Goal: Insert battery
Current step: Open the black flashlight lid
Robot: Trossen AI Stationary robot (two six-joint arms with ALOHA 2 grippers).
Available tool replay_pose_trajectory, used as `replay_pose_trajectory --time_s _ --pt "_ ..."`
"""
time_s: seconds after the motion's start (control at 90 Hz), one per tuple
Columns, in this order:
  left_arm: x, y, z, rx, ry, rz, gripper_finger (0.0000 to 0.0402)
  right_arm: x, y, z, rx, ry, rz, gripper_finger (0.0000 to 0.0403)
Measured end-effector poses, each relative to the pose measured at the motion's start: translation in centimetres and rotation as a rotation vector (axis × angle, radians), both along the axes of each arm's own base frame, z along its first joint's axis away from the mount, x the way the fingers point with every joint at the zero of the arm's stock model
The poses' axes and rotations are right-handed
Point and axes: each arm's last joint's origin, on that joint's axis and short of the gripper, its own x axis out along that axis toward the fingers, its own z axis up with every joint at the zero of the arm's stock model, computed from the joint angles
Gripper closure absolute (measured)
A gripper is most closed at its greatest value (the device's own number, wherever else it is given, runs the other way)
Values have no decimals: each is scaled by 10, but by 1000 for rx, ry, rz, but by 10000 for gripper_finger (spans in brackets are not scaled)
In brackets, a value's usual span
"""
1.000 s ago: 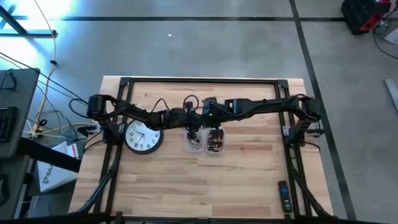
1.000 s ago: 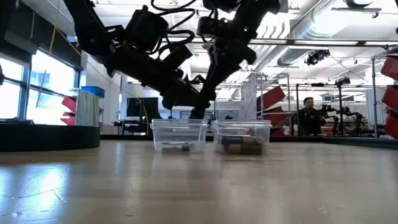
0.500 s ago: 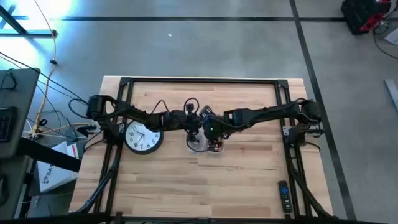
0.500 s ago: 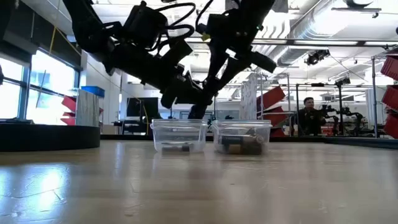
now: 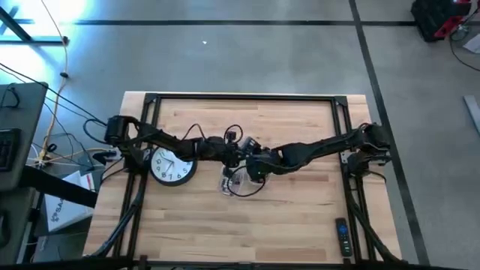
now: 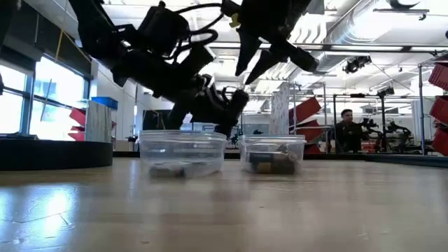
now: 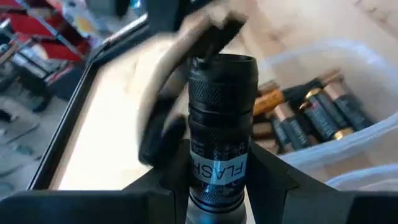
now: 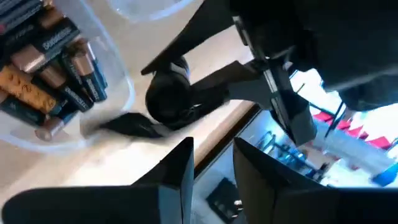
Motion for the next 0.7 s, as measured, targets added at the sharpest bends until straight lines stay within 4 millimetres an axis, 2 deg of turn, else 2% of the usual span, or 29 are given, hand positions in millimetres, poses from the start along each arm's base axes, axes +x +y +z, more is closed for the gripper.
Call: replay_pose_trajectory --time_s 0.156,0.311,0.4,0.567,0.7 --pt "0 2 1 13 -15 65 304 -4 -3 7 144 -162 -203 325" --pt "-1 12 1 -8 -19 110 304 -14 -11 12 497 -235 -440 325" --pt "-6 22 -3 -28 -11 141 304 -17 -16 10 648 -260 -606 325" --pt "-15 44 -8 -96 -24 195 304 -22 -24 1 727 -330 -848 325" --pt "-21 56 -11 -162 -39 183 304 -14 -23 -11 897 -419 -880 325"
